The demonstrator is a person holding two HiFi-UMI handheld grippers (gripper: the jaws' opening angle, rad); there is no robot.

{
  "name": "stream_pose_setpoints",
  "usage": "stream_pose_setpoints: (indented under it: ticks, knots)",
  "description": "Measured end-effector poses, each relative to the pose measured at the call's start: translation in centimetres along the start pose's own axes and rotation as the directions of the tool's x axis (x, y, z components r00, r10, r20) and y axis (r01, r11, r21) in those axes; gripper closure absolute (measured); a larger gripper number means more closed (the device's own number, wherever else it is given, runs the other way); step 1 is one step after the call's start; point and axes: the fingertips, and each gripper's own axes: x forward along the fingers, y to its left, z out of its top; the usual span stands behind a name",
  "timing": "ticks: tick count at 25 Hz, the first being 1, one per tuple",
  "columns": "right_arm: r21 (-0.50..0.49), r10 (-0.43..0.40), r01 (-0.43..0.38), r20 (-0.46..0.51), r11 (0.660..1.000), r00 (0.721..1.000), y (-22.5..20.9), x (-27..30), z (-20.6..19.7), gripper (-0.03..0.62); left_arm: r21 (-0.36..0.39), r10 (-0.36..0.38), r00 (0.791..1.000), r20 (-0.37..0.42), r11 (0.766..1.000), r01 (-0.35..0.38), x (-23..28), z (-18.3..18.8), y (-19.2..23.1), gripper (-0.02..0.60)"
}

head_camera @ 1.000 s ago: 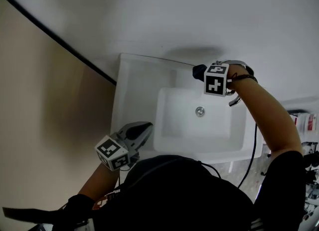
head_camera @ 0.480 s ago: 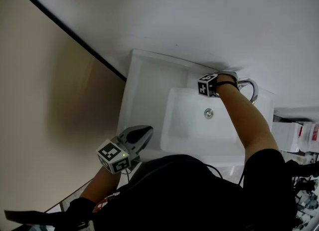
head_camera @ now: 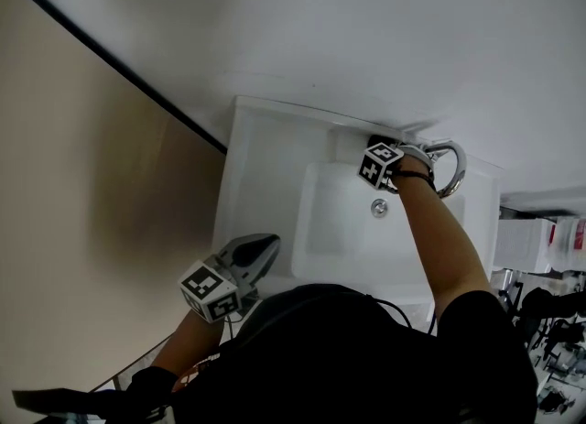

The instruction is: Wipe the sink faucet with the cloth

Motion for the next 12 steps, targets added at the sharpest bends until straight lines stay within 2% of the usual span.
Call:
stream_pose_setpoints:
  ticks: [1, 2, 4, 5, 6, 8, 10, 12]
  knots:
    - [0.044, -0.056, 0.052, 0.091, 0.998, 0.994, 0.8, -1.4, 0.2, 0.485, 0.006, -0.006, 1.0, 0.003, 1.0, 0.006, 0.3, 0.1, -0.3, 0.581]
    - [0.091, -0.12, 0.104, 0.195, 0.99, 0.973, 1.8, -3.1, 0.5, 0.485, 0.012, -0.011, 1.0, 0.004, 1.0, 0.011, 0.6, 0.2, -0.7, 0.581]
    - [0.178, -0.211, 0.15, 0.406, 0.973, 0.889, 4.4, -6.4, 1.1, 0.485, 0.025, -0.021, 1.0, -0.002, 0.999, 0.021, 1.4, 0.4, -1.4, 0.581]
    - [0.209, -0.222, 0.132, 0.497, 0.969, 0.839, 5.9, -7.7, 1.3, 0.485, 0.03, -0.024, 1.0, -0.009, 0.999, 0.024, 1.8, 0.4, -1.7, 0.581]
    - [0.234, -0.21, 0.087, 0.574, 0.968, 0.791, 7.4, -8.6, 1.2, 0.486, 0.034, -0.024, 1.0, -0.018, 0.999, 0.024, 2.3, 0.2, -2.0, 0.581]
    - [0.281, -0.158, -0.056, 0.683, 0.958, 0.713, 10.0, -9.0, 0.4, 0.487, 0.037, -0.019, 0.999, -0.041, 0.999, 0.02, 3.2, -0.3, -2.7, 0.581]
    - [0.358, -0.144, -0.197, 0.734, 0.913, 0.664, 11.0, -7.0, -1.8, 0.487, 0.038, -0.015, 0.998, -0.064, 0.999, 0.017, 4.3, -1.0, -3.7, 0.581]
    - [0.455, -0.186, -0.289, 0.749, 0.843, 0.636, 10.4, -3.5, -4.9, 0.485, 0.043, -0.014, 0.996, -0.084, 0.999, 0.017, 5.4, -1.8, -4.9, 0.581]
